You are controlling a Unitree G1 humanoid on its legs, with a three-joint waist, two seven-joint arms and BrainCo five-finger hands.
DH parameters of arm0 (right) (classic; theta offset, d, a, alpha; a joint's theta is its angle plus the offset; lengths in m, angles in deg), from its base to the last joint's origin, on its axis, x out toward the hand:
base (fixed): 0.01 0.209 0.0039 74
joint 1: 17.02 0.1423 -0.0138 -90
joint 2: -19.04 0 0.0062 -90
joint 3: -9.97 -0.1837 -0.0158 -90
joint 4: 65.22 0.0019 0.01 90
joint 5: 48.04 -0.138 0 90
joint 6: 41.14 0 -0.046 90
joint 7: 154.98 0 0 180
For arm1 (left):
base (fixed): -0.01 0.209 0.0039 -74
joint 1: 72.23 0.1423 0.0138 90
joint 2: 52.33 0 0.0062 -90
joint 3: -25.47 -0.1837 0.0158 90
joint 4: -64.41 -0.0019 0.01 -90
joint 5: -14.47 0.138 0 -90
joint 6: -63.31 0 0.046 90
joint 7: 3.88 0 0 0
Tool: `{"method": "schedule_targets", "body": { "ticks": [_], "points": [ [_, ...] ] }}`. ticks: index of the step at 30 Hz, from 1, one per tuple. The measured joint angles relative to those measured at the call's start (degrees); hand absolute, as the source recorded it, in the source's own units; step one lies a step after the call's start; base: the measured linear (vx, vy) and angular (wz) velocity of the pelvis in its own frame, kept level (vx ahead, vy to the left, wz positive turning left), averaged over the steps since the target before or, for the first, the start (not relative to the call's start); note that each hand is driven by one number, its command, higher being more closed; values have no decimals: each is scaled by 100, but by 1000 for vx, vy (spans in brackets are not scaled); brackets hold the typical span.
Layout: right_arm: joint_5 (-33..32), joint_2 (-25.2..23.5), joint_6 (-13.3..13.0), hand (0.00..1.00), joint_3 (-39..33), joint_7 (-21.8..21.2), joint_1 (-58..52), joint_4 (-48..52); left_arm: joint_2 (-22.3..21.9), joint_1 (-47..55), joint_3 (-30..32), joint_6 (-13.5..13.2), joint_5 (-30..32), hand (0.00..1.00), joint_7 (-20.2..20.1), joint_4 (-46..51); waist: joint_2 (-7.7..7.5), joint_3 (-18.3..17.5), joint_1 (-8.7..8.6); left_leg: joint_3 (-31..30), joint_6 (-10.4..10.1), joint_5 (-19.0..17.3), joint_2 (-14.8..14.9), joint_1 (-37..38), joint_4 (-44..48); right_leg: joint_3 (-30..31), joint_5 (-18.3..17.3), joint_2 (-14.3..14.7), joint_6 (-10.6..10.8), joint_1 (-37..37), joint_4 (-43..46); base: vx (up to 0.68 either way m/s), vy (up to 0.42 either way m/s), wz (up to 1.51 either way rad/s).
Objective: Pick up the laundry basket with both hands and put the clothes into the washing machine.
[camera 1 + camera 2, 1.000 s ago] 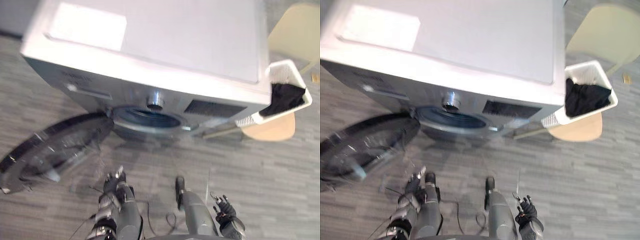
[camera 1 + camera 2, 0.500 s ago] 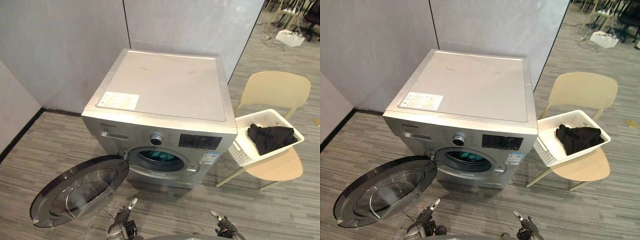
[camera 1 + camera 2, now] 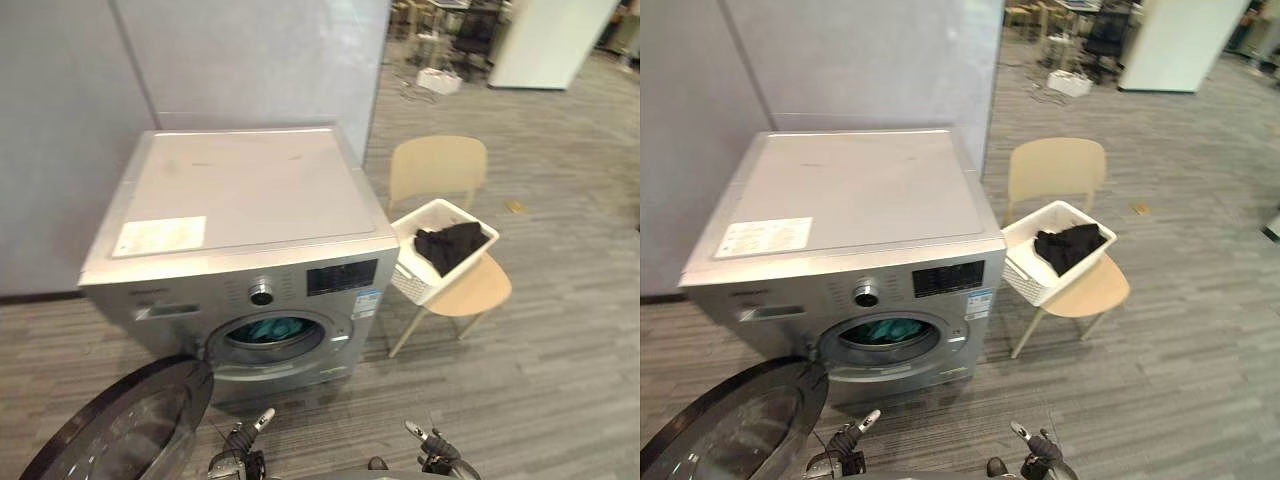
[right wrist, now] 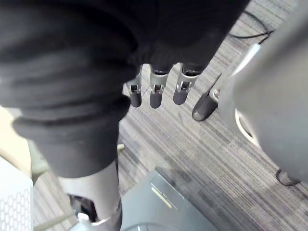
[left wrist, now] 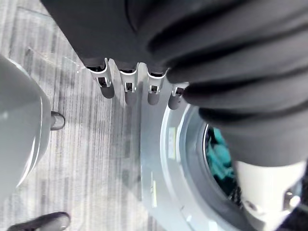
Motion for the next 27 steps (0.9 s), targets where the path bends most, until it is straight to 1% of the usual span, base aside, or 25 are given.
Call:
{"method": "schedule_targets", "body": {
  "ticks": [1,2,3,4,5,6,7,8,9,10,11,12,14,15,16,18,19,20,21,22,23,24,25,26,27],
  "points": [
    [-4,40,-1,0,-64,-10,-74,50,-27,-95,-165,21,0,0,2,-27,-21,7,-55,134,-17,61,34,58,-116,-12,1,88,5,-136,148,154,25,-67],
    [-2,36,-3,0,-93,-10,-99,91,-53,-156,-247,23,-2,0,10,-27,8,31,-96,178,0,96,60,75,-156,-57,4,156,11,-242,276,196,9,-68],
    [0,52,-9,0,-119,-6,-100,125,-120,-308,-266,23,-4,0,15,-26,59,80,-115,376,-8,206,126,154,-250,-357,6,294,13,-568,670,157,-5,-85],
    [2,110,-9,0,-113,8,-99,128,-149,-430,-264,23,-5,0,41,-23,115,155,-110,610,-15,253,212,222,-309,-877,6,307,12,-832,1033,152,-26,-94],
    [5,142,-4,0,-115,16,-100,122,-167,-471,-258,23,-5,0,59,-19,147,229,-126,714,-15,253,238,310,-316,-1168,6,301,12,-879,1162,104,-73,-87],
    [9,202,4,0,-125,32,-153,101,-248,-543,-239,23,-7,0,62,-16,247,334,-184,871,-7,261,270,527,-368,-1672,-20,259,-30,-862,1314,91,-73,-58],
    [-32,211,10,0,-285,35,-205,120,-294,-559,-236,20,-10,0,67,11,314,363,-260,953,13,276,267,655,-413,-1966,-117,207,-189,-853,1432,107,-78,-50],
    [-20,229,-9,0,-494,45,-212,119,-341,-588,-240,3,-17,0,69,34,366,393,-311,1022,13,276,268,795,-445,-2242,-298,151,-418,-874,1640,76,-68,-22],
    [-18,190,2,0,-670,48,-212,111,-362,-591,-259,-34,-30,0,66,34,417,426,-316,1047,11,276,265,865,-458,-2461,-584,60,-572,-918,1824,83,-86,-8],
    [-16,167,5,0,-791,47,-211,104,-356,-586,-298,-49,-34,0,65,32,376,429,-315,1051,9,275,232,917,-472,-2617,-767,-92,-604,-946,2030,94,-148,9],
    [2,114,45,0,-999,50,-215,-27,-211,-537,-490,-63,-74,0,59,28,210,443,-324,1037,-64,242,111,1050,-475,-2769,-1017,-430,-272,-938,2150,93,-166,6],
    [1,130,63,0,-1074,44,-195,-110,-130,-484,-514,-69,-70,0,52,11,206,426,-310,1019,-112,242,124,1077,-473,-2787,-1081,-351,-301,-904,2137,112,-215,-4],
    [62,264,87,0,-1248,42,-195,-318,-87,-293,-605,-64,-67,0,48,-228,365,434,-274,898,-310,372,371,1095,-488,-2717,-1008,6,-360,-725,1828,120,-229,-32],
    [119,321,136,0,-1320,36,-178,-412,-69,-196,-636,-53,-54,0,41,-287,469,417,-273,862,-397,433,450,1163,-473,-2703,-1005,104,-368,-656,1762,134,-231,-45],
    [158,368,168,0,-1391,25,-193,-537,-57,-83,-621,-22,-38,0,24,-293,479,410,-277,852,-507,499,527,1245,-471,-2667,-995,211,-385,-580,1689,132,-195,-48],
    [166,393,200,0,-1408,2,-249,-667,11,-45,-490,-20,-10,0,-11,-293,466,415,-273,862,-632,622,654,1388,-410,-2582,-945,414,-467,-398,1555,132,-192,-43],
    [161,389,223,0,-1407,-15,-260,-691,24,-30,-310,-18,-10,0,-45,-295,444,442,-283,787,-647,628,801,1380,-61,-2544,-896,587,-543,-205,1428,110,-183,-35],
    [160,381,224,0,-1394,-27,-273,-697,29,-6,-205,-16,-11,0,-52,-294,420,447,-280,727,-648,627,877,1318,242,-2512,-866,641,-587,-88,1341,127,-198,-46],
    [161,399,217,0,-1329,-36,-279,-769,59,35,-54,-19,-15,0,-51,-284,383,458,-273,602,-624,645,1092,1047,1144,-2398,-830,751,-641,173,1138,87,-164,-52],
    [161,428,213,0,-1246,-33,-275,-780,92,63,71,-18,-18,0,-55,-221,460,506,-270,366,-205,905,1314,576,2301,-2336,-865,891,-767,352,1000,67,-160,-54],
    [161,441,197,0,-1153,-29,-263,-761,120,84,114,-21,-23,0,-54,-158,416,528,-267,208,212,1189,1369,286,2878,-2270,-905,933,-838,437,964,49,-157,-58],
    [163,488,162,0,-989,-27,-228,-649,137,103,184,-24,-32,0,-46,-51,308,589,-245,-218,676,1700,1370,-271,3924,-2084,-916,1014,-989,586,931,36,-99,-65],
    [164,514,124,0,-848,5,-235,-486,116,178,207,-29,-89,0,-46,68,408,617,-186,-576,585,1357,1072,-760,4553,-1916,-1019,1054,-1227,577,944,36,-56,-71],
    [171,547,110,0,-776,11,-237,-387,109,197,209,-30,-102,0,-46,107,405,616,-146,-712,492,1217,828,-984,4687,-1823,-1032,1048,-1251,576,945,65,0,-79],
    [197,602,105,0,-664,12,-183,-306,107,214,209,-33,-141,0,-48,178,465,654,-42,-956,249,931,282,-1386,4750,-1641,-1030,1037,-1260,589,903,132,29,-73]
  ]
}}
